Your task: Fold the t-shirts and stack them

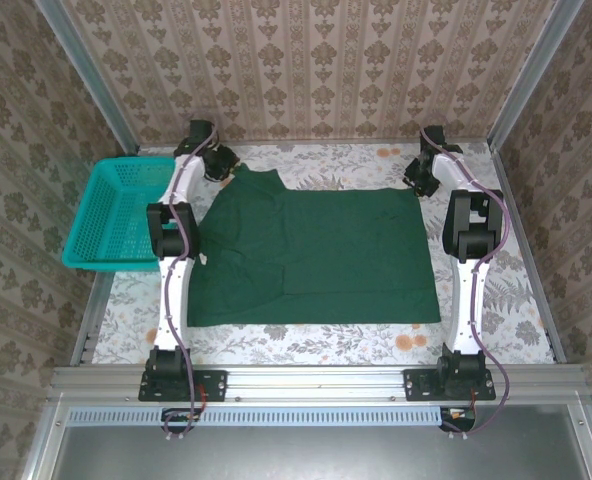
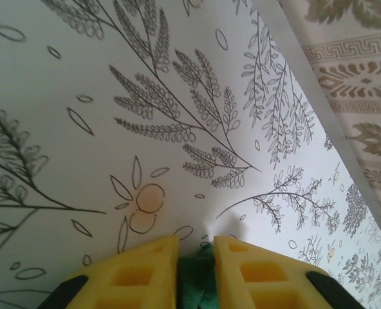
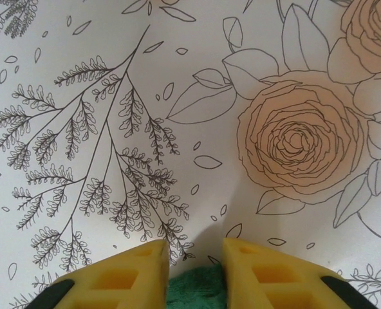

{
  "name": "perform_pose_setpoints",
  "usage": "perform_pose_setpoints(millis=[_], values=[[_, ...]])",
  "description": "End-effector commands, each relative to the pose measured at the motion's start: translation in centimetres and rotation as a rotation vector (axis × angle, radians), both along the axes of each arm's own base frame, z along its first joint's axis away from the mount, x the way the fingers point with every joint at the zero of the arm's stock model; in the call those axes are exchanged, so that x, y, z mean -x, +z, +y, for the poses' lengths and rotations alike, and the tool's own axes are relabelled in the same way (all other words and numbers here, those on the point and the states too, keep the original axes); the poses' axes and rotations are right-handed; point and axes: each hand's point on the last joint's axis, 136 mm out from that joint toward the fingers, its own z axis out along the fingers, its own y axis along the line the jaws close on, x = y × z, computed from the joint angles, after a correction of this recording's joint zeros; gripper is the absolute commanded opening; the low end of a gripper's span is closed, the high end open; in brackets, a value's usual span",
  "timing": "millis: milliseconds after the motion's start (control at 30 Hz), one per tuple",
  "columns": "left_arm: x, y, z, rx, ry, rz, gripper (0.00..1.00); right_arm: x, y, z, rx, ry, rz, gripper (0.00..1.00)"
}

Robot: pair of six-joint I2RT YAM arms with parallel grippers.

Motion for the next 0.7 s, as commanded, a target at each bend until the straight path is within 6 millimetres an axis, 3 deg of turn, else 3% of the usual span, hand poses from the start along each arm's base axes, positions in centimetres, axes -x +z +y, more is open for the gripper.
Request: perform_pose_setpoints(millis=[0,133,333,567,667], values=[[1.1,-1.6,-0.9,-0.007,-0.044,0.046,0.13,1.1,-1.5,0.7,-0.026,0.021,0.054,0.27],[0.8,-0.8,-0.8,-0.019,-0.042,0.026,0.01,1.0,-1.5,0.7,-0.028,0.027,0.050,0.21],[0.4,0.8,-0.2,-0.054,-0.036,-0.013,0.00,0.7,-1.2,0.5,-0.028,0.027,0.040,0.11],[-0.4,5.1,-0.5,-0.115,-0.060,-0.126,0.00,0.6,-0.6,0.2,-0.020,0.040,0.036,0.00],[-0.5,7.5,-0.7,-0.155,-0.081,-0.180,0.00,0.7,0.5,-0.1,-0.003,0.056,0.023,0.00]])
